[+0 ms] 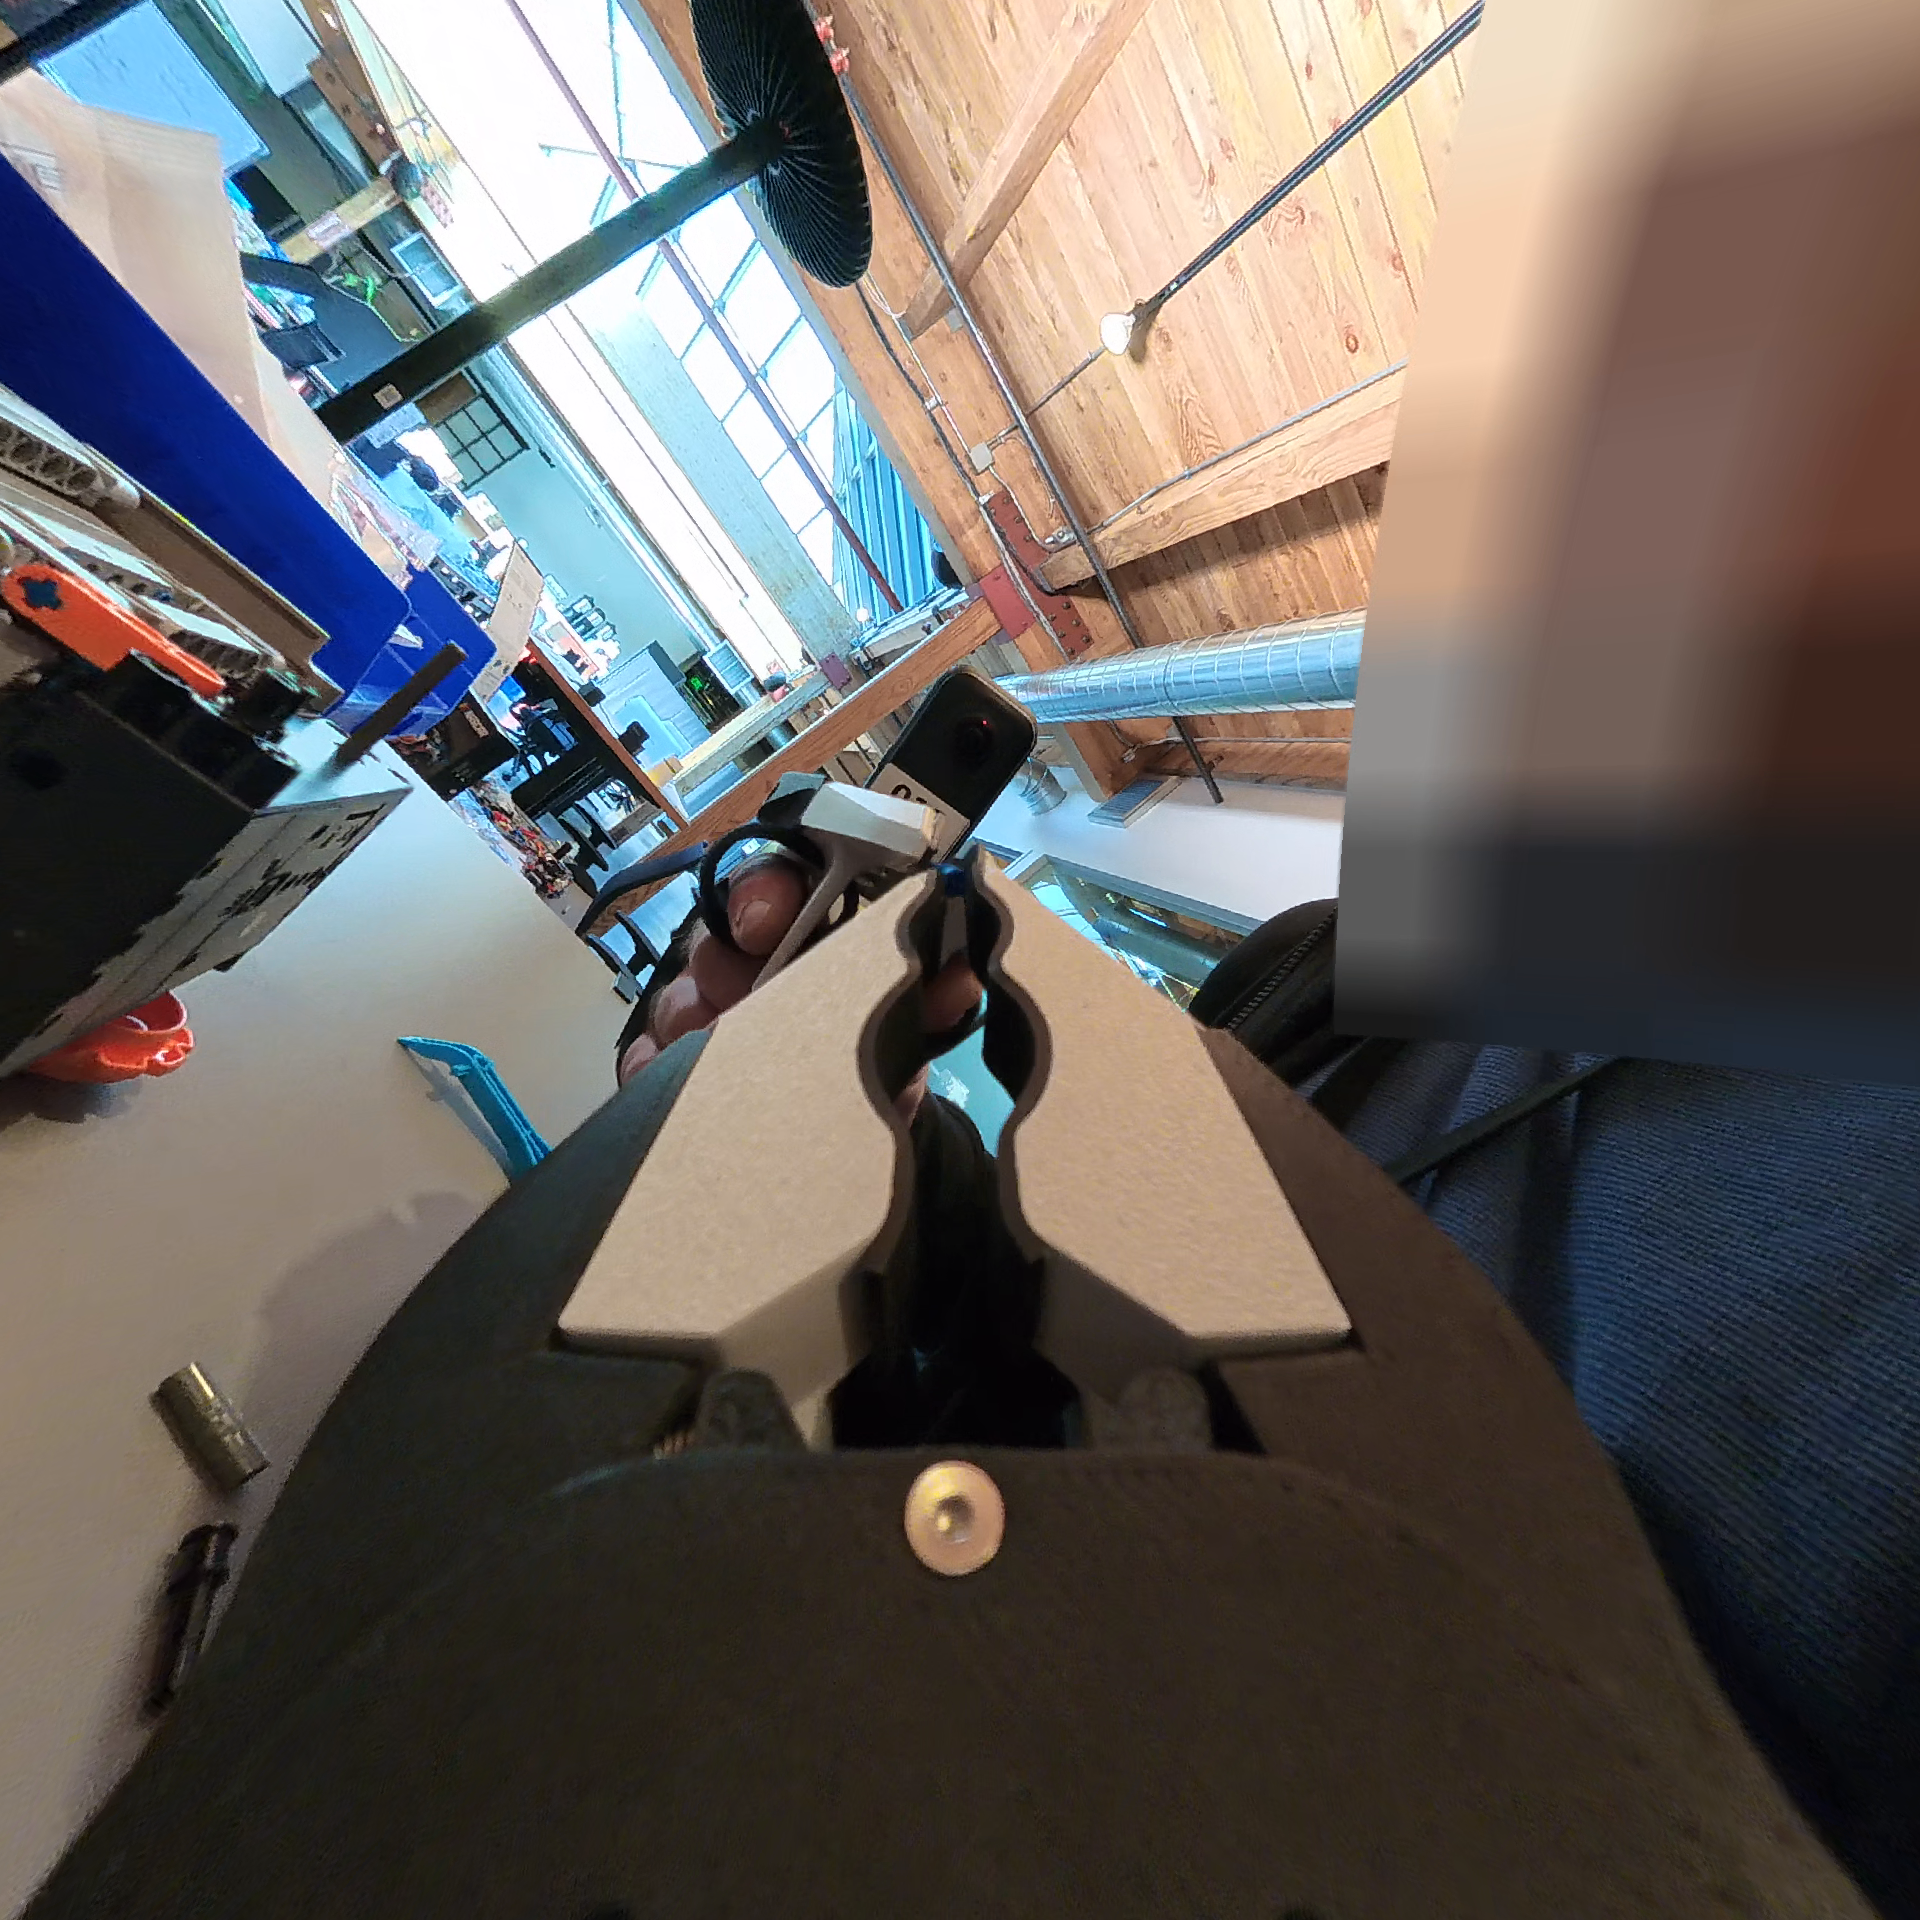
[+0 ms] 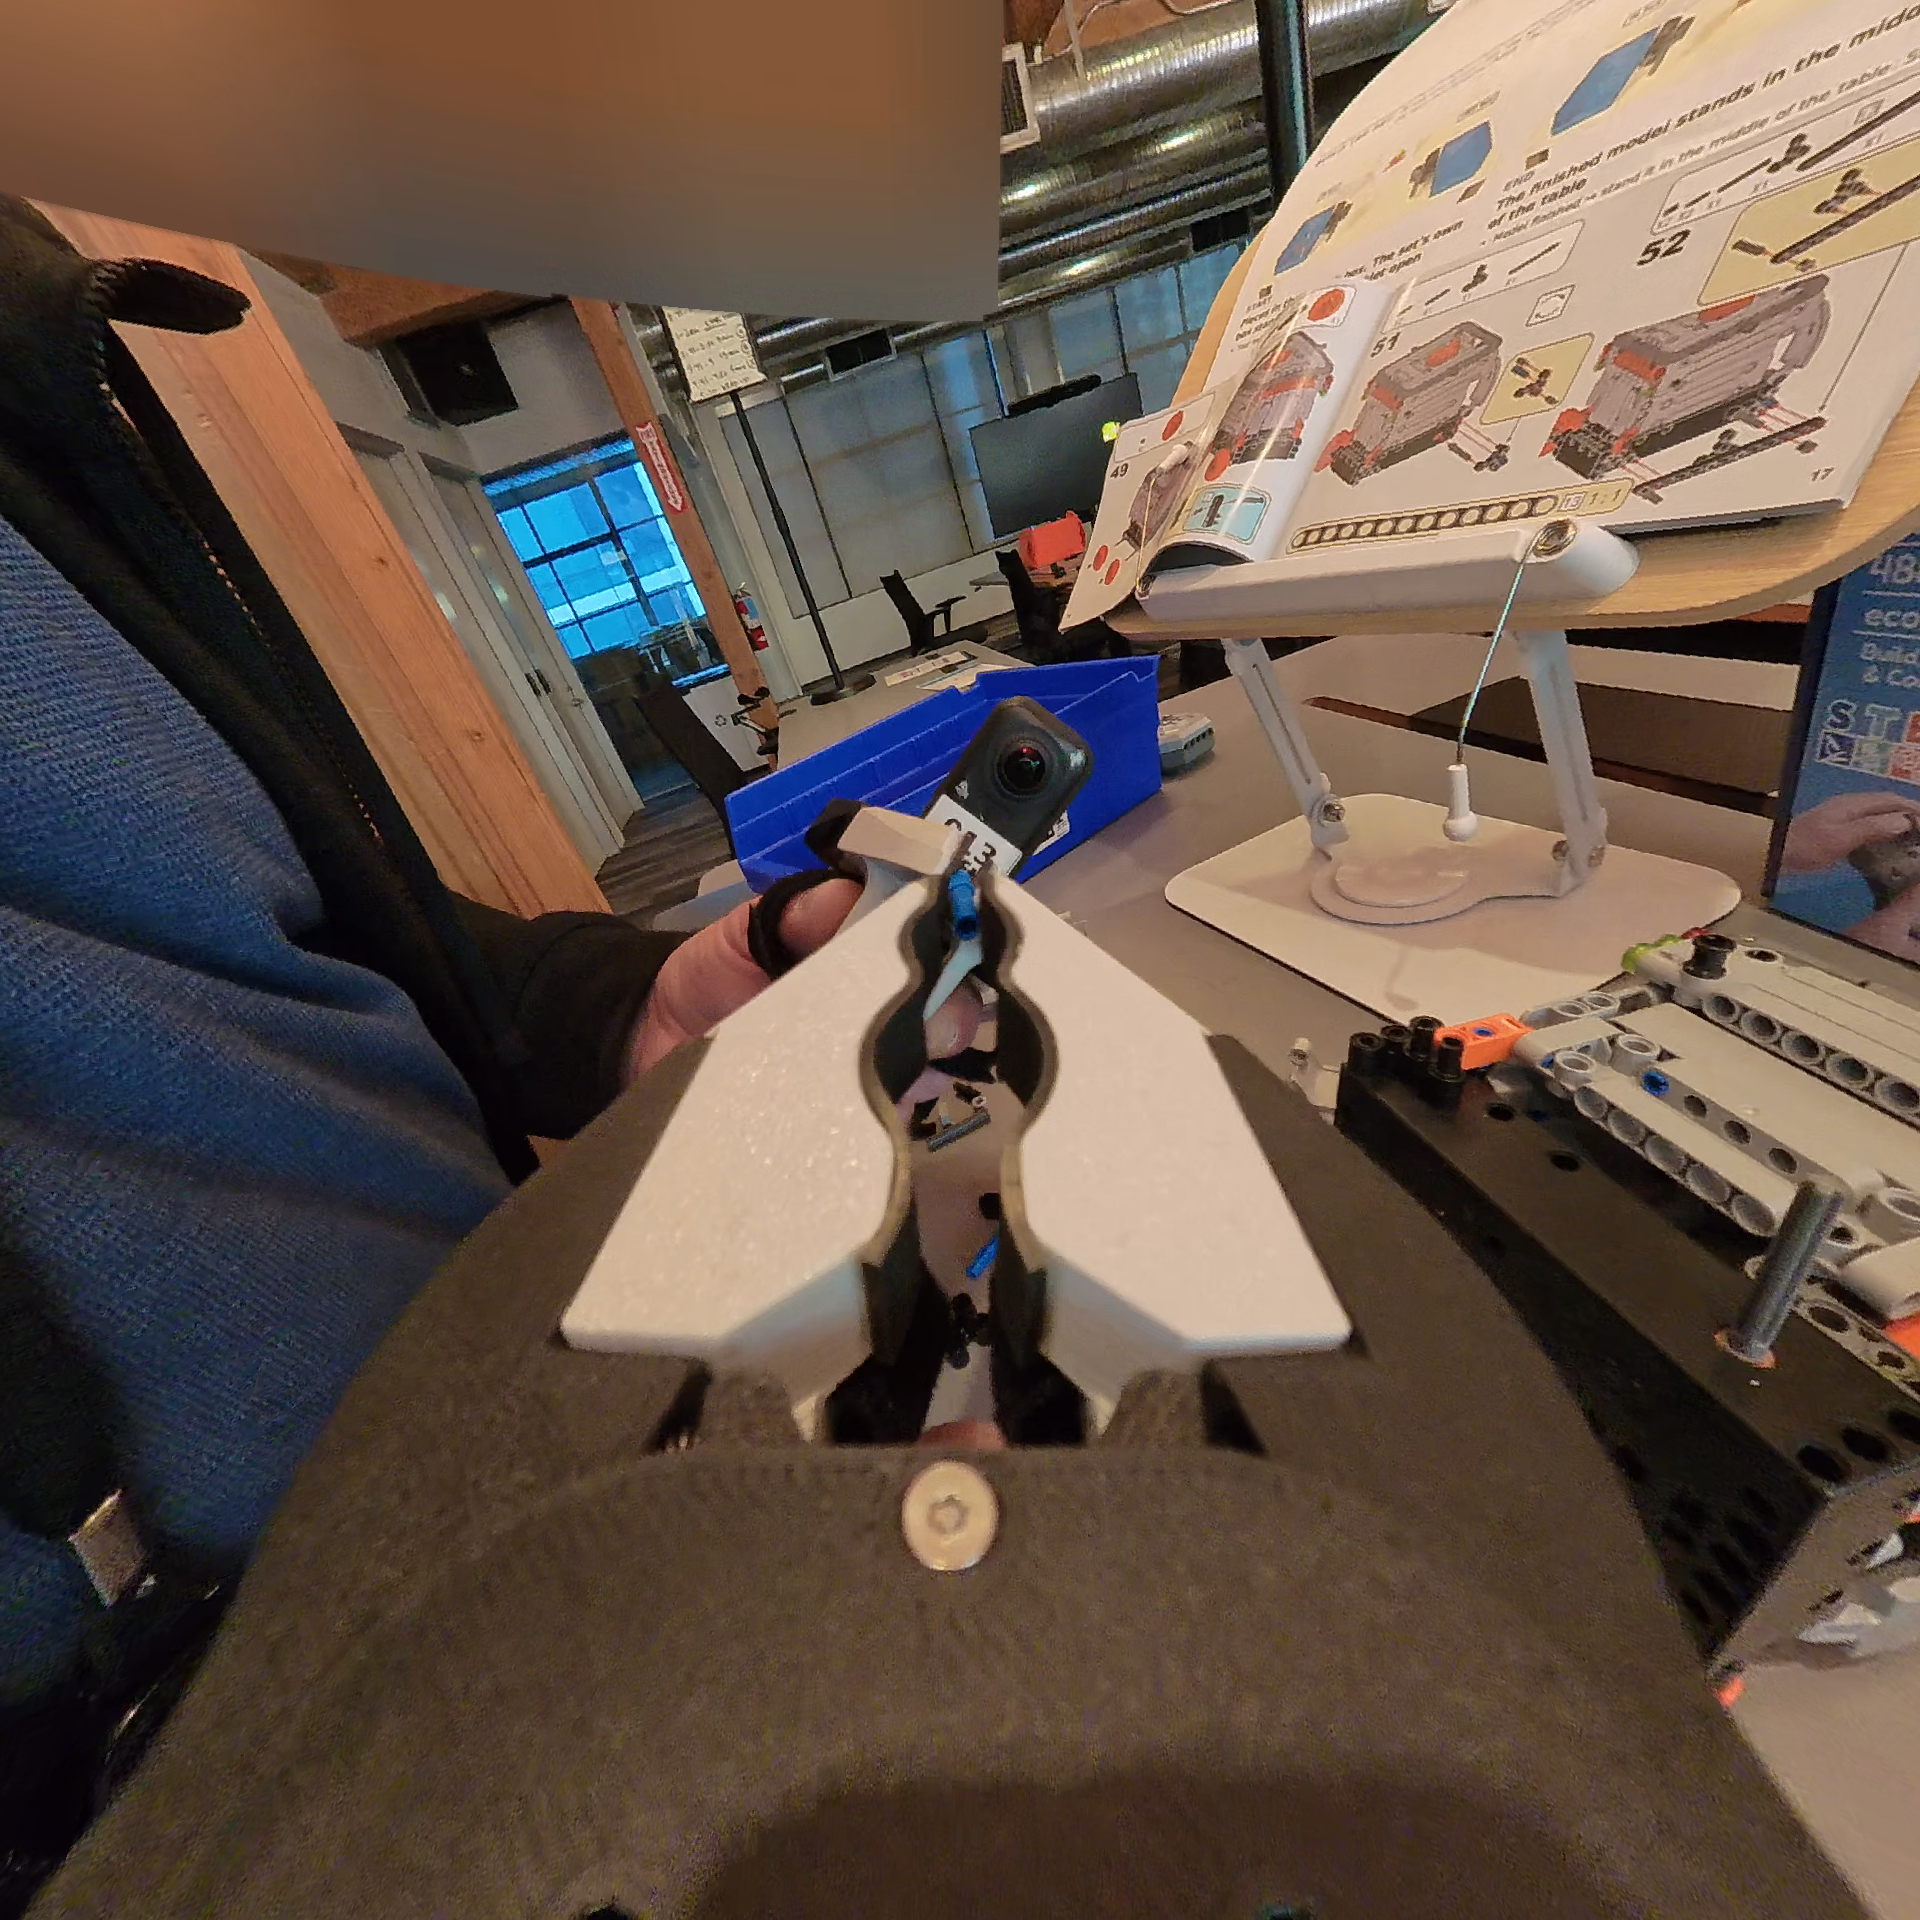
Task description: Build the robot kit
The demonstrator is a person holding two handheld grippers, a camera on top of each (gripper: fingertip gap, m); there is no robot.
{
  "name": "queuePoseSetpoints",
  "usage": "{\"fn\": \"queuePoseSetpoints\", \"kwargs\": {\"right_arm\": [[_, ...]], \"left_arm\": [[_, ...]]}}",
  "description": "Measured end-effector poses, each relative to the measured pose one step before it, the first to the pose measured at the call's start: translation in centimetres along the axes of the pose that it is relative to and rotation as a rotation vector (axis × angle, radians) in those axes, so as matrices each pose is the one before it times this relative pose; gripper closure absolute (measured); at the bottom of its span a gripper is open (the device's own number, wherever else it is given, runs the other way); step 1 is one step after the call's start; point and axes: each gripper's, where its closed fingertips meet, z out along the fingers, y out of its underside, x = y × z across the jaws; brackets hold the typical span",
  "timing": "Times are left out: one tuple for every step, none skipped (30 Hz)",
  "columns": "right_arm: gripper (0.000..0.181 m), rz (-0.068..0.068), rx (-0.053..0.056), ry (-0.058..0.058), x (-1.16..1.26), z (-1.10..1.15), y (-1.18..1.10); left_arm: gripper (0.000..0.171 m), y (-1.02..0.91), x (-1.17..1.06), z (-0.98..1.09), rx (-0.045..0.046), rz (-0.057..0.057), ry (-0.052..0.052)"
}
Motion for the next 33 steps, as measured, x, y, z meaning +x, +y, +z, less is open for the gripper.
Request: {"fn": "queuePoseSetpoints", "kwargs": {"right_arm": [[0.179, -0.0035, 0.0066, 0.0027, -0.003, 0.003, -0.055], [0.179, -0.0030, -0.0020, 0.0037, 0.033, 0.008, 0.053], [0.179, -0.0037, -0.0067, 0.0055, 0.078, -0.030, 0.070], [0.180, -0.0110, -0.0058, 0.0058, 0.049, -0.073, 0.037], [0.180, -0.0070, -0.0065, 0.0035, 0.018, -0.077, -0.004], [0.180, 0.0015, -0.0078, -0.0007, 0.022, -0.069, -0.028], [0.180, -0.0036, -0.0157, 0.0024, 0.113, -0.142, 0.025], [0.180, -0.0139, -0.0241, 0.0092, 0.265, -0.174, 0.085], [0.180, -0.0162, -0.0248, 0.0106, 0.334, -0.238, 0.014], [0.180, -0.0184, -0.0248, 0.0178, 0.546, -0.394, -0.106], [0.180, -0.0196, -0.0363, 0.0220, 0.773, -0.557, -0.062], [0.180, -0.0161, -0.0503, 0.0205, 0.937, -0.653, 0.087], [0.180, -0.0262, -0.0512, 0.0296, 1.136, -0.737, 0.087], [0.180, -0.0355, -0.0657, 0.0248, 1.084, -0.668, 0.328], [0.180, -0.0407, -0.0838, 0.0134, 0.908, -0.490, 0.684], [0.181, -0.0452, -0.0828, 0.0207, 0.973, -0.306, 0.793], [0.181, -0.0380, -0.0772, 0.0115, 0.850, -0.094, 0.838], [0.180, -0.0298, -0.0716, -0.0048, 0.610, 0.110, 0.837], [0.181, -0.0300, -0.0566, 0.0027, 0.631, 0.200, 0.641], [0.181, -0.0244, -0.0523, -0.0025, 0.520, 0.266, 0.582], [0.180, -0.0168, -0.0499, -0.0087, 0.438, 0.342, 0.595], [0.180, -0.0096, -0.0326, -0.0117, 0.369, 0.359, 0.374], [0.180, -0.0073, -0.0207, -0.0238, 0.142, 0.341, 0.227], [0.180, -0.0101, -0.0263, -0.0248, 0.031, 0.312, 0.329], [0.180, -0.0101, -0.0322, -0.0119, 0.183, 0.261, 0.397], [0.180, -0.0103, -0.0271, -0.0059, 0.188, 0.163, 0.287], [0.180, -0.0081, -0.0175, -0.0107, 0.048, 0.073, 0.126], [0.180, -0.0070, -0.0129, -0.0083, 0.031, 0.002, 0.053], [0.180, -0.0068, -0.0123, -0.0032, 0.089, -0.019, 0.074], [0.180, -0.0066, -0.0140, -0.0060, 0.033, -0.035, 0.115], [0.181, -0.0044, -0.0115, -0.0088, -0.009, -0.015, 0.076], [0.180, -0.0036, -0.0098, -0.0096, -0.027, 0.000, 0.028], [0.181, -0.0057, -0.0133, -0.0100, -0.072, -0.009, 0.062]], "left_arm": [[0.169, 0.029, 0.052, 0.097, 0.00369, -0.0055, 0.0078], [0.170, -0.088, -0.028, 0.030, 0.01001, -0.0069, 0.0046], [0.170, -0.038, -0.135, -0.014, 0.00672, -0.0069, -0.0004], [0.169, 0.081, -0.103, 0.035, 0.00020, -0.0089, 0.0019], [0.169, 0.037, -0.036, 0.069, 0.00345, -0.0105, 0.0045], [0.169, -0.008, -0.017, 0.083, 0.00461, -0.0019, 0.0033], [0.169, 0.015, -0.102, 0.121, -0.00030, 0.0013, -0.0027], [0.169, -0.008, -0.325, 0.124, -0.00210, 0.0073, -0.0177], [0.168, -0.108, -0.326, 0.112, -0.00004, 0.0161, -0.0200], [0.165, -0.266, -0.280, 0.037, 0.00234, 0.0259, -0.0214], [0.162, -0.262, -0.428, -0.046, -0.00863, 0.0416, -0.0397], [0.158, -0.318, -0.595, -0.155, -0.01160, 0.0621, -0.0568], [0.150, -0.285, -0.959, -0.251, -0.01776, 0.0778, -0.0801], [0.145, -0.055, -1.239, -0.284, -0.03344, 0.0964, -0.0935], [0.140, 0.051, -1.386, -0.232, -0.03824, 0.0994, -0.0994], [0.135, 0.102, -1.118, -0.055, -0.03720, 0.0978, -0.0757], [0.131, 0.328, -1.190, 0.109, -0.04512, 0.0936, -0.0740], [0.129, 0.478, -1.048, 0.271, -0.04572, 0.0740, -0.0589], [0.126, 0.502, -0.541, 0.486, -0.04341, 0.0433, -0.0210], [0.122, 0.598, -0.453, 0.623, -0.04585, 0.0294, -0.0142], [0.118, 0.642, -0.675, 0.646, -0.04252, 0.0278, -0.0309], [0.117, 0.489, -0.444, 0.622, -0.03087, 0.0213, -0.0186], [0.116, 0.300, -0.155, 0.594, -0.01856, 0.0027, 0.0010], [0.112, 0.231, -0.140, 0.569, -0.01410, -0.0118, 0.0057], [0.112, 0.177, 0.026, 0.481, -0.00801, -0.0155, 0.0169], [0.119, 0.074, 0.298, 0.344, -0.00114, -0.0094, 0.0329], [0.123, 0.076, -0.045, 0.249, -0.00079, -0.0083, 0.0090], [0.124, 0.042, -0.188, 0.168, 0.00101, -0.0055, -0.0022], [0.125, -0.044, -0.047, 0.093, 0.00426, 0.0002, 0.0040], [0.126, -0.073, 0.027, 0.023, 0.00345, 0.0036, 0.0063], [0.126, -0.029, -0.007, 0.011, -0.00038, 0.0011, 0.0034], [0.126, 0.006, 0.000, 0.011, 0.00023, 0.0047, 0.0020], [0.126, 0.021, -0.011, -0.014, 0.00086, 0.0069, -0.0001]]}}
